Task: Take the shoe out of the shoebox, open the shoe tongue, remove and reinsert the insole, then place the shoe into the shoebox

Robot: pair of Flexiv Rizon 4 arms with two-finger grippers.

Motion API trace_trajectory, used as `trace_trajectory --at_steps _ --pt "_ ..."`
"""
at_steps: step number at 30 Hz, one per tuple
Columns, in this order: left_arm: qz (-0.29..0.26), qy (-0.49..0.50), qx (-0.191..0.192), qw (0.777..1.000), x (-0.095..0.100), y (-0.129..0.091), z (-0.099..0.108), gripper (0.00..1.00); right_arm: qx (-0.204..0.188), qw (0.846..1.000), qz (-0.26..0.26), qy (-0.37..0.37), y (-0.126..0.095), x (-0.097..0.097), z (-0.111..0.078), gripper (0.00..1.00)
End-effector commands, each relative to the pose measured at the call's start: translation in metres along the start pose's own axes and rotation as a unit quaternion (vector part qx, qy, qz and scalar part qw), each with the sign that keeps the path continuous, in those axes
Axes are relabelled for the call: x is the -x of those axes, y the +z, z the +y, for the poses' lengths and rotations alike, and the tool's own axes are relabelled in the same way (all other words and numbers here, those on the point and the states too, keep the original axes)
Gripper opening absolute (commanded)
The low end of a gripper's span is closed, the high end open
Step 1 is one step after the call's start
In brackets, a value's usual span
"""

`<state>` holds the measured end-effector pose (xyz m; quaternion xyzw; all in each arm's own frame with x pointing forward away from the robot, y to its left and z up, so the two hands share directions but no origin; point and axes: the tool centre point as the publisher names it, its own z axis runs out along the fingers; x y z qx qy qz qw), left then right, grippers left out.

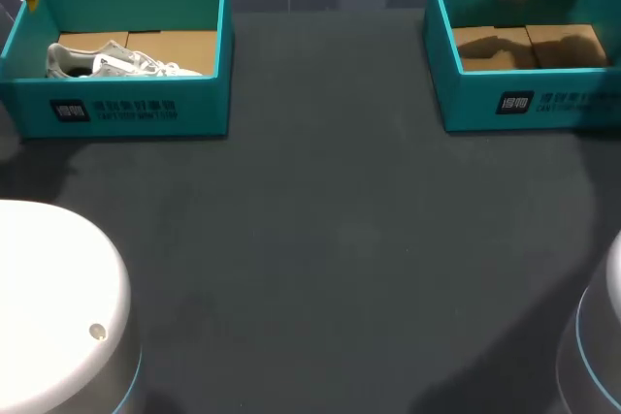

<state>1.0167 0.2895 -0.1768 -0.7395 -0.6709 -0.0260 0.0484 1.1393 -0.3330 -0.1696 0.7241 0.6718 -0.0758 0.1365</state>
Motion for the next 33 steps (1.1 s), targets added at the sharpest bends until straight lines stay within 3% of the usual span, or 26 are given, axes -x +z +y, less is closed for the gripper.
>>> trace_trajectory --at_steps 1,17,26,33 --pt "0.0 0.001 -0.001 1.0 -0.001 0.0 0.001 1.0 0.014 1.0 0.001 0.0 -0.022 0.001 -0.015 0.0" --pt "0.0 0.001 -0.001 1.0 -0.001 0.0 0.001 1.0 0.026 0.999 -0.012 -0.017 -0.087 -0.03 -0.051 0.0" --pt "0.0 0.001 -0.001 1.0 -0.001 0.0 0.001 1.0 0.029 0.999 -0.029 -0.013 -0.114 -0.071 -0.095 0.0" --pt "0.0 0.001 -0.001 1.0 -0.001 0.0 0.001 1.0 0.032 0.999 -0.03 -0.004 -0.135 -0.102 -0.145 0.0"
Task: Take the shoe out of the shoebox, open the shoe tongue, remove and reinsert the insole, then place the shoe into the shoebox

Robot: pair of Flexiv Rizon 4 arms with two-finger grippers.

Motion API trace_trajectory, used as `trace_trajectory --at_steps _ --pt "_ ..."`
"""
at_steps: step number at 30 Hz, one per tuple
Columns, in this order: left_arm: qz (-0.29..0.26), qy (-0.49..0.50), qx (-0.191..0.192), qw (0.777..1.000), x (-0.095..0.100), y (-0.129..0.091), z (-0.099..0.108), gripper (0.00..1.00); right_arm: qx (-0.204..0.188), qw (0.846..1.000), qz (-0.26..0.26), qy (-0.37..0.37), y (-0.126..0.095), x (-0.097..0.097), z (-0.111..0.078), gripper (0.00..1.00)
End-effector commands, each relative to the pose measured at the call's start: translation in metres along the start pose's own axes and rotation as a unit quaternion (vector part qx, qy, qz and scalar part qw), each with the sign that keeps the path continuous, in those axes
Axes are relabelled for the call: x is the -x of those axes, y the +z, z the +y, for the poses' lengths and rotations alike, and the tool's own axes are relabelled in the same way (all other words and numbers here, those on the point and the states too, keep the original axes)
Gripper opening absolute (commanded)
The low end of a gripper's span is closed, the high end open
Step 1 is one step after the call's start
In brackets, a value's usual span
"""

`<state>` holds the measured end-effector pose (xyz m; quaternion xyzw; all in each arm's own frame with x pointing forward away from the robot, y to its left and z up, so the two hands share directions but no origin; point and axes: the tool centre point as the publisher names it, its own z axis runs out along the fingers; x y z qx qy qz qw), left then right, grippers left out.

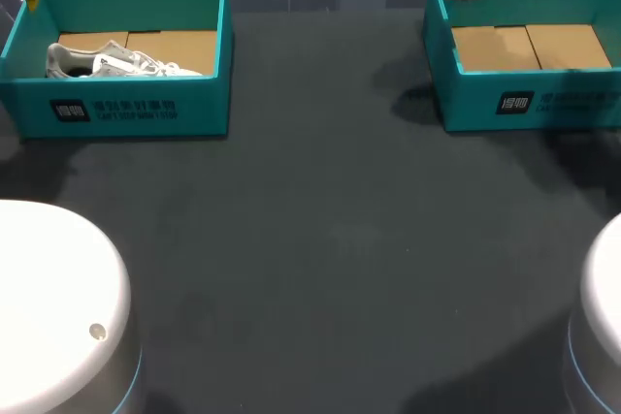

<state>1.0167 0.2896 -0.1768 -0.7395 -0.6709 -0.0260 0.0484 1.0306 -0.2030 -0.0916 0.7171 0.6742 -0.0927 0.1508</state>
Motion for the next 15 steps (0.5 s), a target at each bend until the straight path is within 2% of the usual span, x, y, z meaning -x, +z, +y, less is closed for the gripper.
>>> trace_trajectory --at_steps 1,8,15 --pt "0.0 0.001 -0.001 1.0 -0.001 0.0 0.001 1.0 0.034 0.999 -0.005 0.005 -0.017 -0.015 -0.042 0.0" --pt "0.0 0.001 -0.001 1.0 -0.001 0.0 0.001 1.0 0.03 0.999 -0.011 0.007 -0.037 -0.054 -0.094 0.0" --pt "0.0 0.001 -0.001 1.0 -0.001 0.0 0.001 1.0 0.031 0.999 -0.011 0.012 -0.054 -0.084 -0.142 0.0"
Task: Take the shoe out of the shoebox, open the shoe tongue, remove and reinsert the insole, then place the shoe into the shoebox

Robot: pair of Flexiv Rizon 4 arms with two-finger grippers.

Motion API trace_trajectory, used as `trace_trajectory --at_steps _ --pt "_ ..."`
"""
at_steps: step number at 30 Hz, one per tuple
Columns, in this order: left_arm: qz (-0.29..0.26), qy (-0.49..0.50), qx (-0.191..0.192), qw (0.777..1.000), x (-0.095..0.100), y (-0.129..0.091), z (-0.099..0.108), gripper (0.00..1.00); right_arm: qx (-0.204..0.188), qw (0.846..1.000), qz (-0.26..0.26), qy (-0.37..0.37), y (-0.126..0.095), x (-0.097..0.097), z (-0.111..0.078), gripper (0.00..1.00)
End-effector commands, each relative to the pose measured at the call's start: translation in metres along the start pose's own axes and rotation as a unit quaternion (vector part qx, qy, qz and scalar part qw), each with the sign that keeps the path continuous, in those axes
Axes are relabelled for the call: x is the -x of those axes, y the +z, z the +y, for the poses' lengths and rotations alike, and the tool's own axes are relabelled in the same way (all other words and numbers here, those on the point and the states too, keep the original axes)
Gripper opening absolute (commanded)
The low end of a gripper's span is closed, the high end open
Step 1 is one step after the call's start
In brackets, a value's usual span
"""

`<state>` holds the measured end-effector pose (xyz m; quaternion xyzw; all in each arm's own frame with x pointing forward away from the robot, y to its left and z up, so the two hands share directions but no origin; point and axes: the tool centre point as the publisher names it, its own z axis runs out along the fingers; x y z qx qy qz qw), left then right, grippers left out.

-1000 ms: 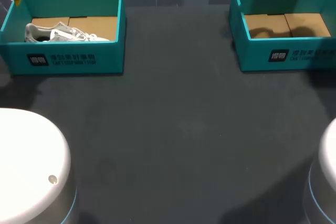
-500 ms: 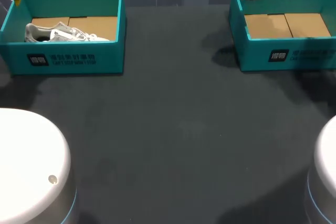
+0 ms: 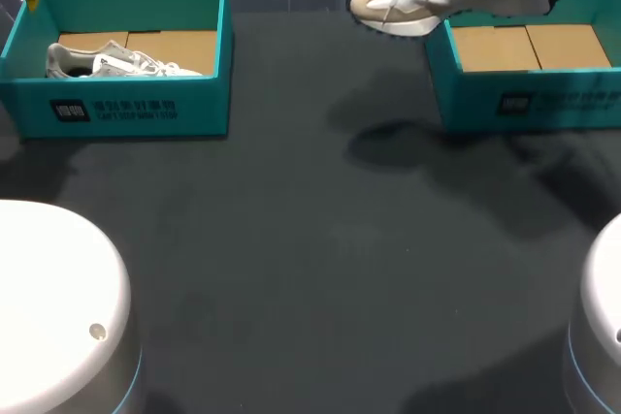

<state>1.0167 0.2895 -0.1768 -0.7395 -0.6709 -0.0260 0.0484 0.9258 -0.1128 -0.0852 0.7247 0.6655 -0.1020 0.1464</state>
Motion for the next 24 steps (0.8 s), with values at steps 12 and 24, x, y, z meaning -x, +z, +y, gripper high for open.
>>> trace_trajectory --at_steps 12,24 --pt "0.0 0.001 -0.001 1.0 -0.001 0.0 0.001 1.0 0.046 0.999 -0.001 0.004 -0.015 -0.045 -0.106 0.0" --pt "0.0 0.001 -0.001 1.0 -0.001 0.0 0.001 1.0 0.046 0.999 0.004 0.003 -0.005 -0.079 -0.185 0.0"
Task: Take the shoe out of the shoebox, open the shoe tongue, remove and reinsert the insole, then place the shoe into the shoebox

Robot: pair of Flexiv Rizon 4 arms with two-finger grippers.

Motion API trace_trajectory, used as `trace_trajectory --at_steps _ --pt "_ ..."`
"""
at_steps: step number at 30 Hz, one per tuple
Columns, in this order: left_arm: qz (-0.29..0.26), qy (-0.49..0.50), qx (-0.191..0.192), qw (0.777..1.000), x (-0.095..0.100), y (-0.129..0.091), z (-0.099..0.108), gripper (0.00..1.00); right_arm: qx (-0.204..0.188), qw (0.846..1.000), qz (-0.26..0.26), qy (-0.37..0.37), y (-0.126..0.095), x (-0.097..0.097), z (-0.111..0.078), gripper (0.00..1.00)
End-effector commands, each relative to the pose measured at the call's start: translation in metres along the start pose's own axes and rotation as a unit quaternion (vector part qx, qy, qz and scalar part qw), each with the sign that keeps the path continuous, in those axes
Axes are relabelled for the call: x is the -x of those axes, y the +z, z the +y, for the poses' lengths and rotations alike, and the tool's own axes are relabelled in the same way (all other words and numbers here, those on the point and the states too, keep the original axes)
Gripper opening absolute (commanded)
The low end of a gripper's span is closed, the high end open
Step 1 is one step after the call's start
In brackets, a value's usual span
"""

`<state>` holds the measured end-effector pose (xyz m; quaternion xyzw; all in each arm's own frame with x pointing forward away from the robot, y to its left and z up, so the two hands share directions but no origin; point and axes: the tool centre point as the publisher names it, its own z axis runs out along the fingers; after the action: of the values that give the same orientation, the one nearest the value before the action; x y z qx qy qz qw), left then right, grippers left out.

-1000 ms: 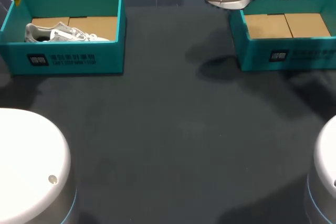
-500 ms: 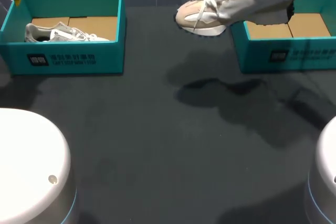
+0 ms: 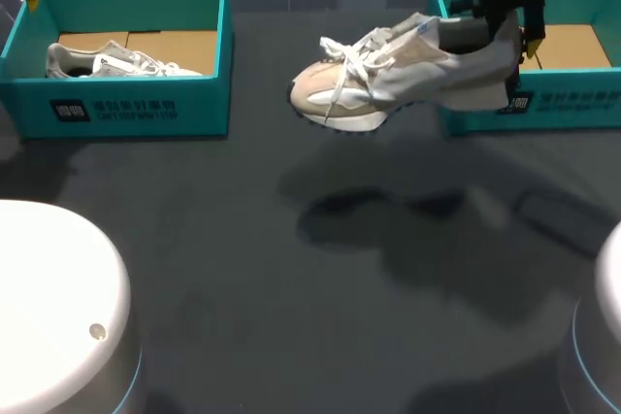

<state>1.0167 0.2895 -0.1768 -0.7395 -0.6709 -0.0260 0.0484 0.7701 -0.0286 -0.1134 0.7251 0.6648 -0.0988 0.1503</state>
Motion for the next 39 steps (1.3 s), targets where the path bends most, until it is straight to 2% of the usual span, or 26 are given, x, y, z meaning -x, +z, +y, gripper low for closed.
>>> trace_trajectory --at_steps 1,7,15,23,30,39 --pt "0.0 0.001 -0.001 1.0 -0.001 0.0 0.001 1.0 0.042 0.999 0.006 0.002 0.006 -0.009 -0.029 0.0" --pt "0.0 0.001 -0.001 1.0 -0.001 0.0 0.001 1.0 0.038 0.999 0.003 -0.006 0.014 -0.028 -0.052 0.0" --pt "0.0 0.001 -0.001 1.0 -0.001 0.0 0.001 1.0 0.039 0.999 0.011 -0.008 0.034 -0.048 -0.069 0.0" --pt "0.0 0.001 -0.001 1.0 -0.001 0.0 0.001 1.0 0.034 0.999 0.009 -0.018 0.063 -0.069 -0.076 0.0" --pt "0.0 0.001 -0.001 1.0 -0.001 0.0 0.001 1.0 0.038 0.999 0.027 -0.023 0.093 -0.088 -0.081 0.0" --pt "0.0 0.001 -0.001 1.0 -0.001 0.0 0.001 1.0 0.025 0.999 0.029 -0.031 0.127 -0.106 -0.091 0.0"
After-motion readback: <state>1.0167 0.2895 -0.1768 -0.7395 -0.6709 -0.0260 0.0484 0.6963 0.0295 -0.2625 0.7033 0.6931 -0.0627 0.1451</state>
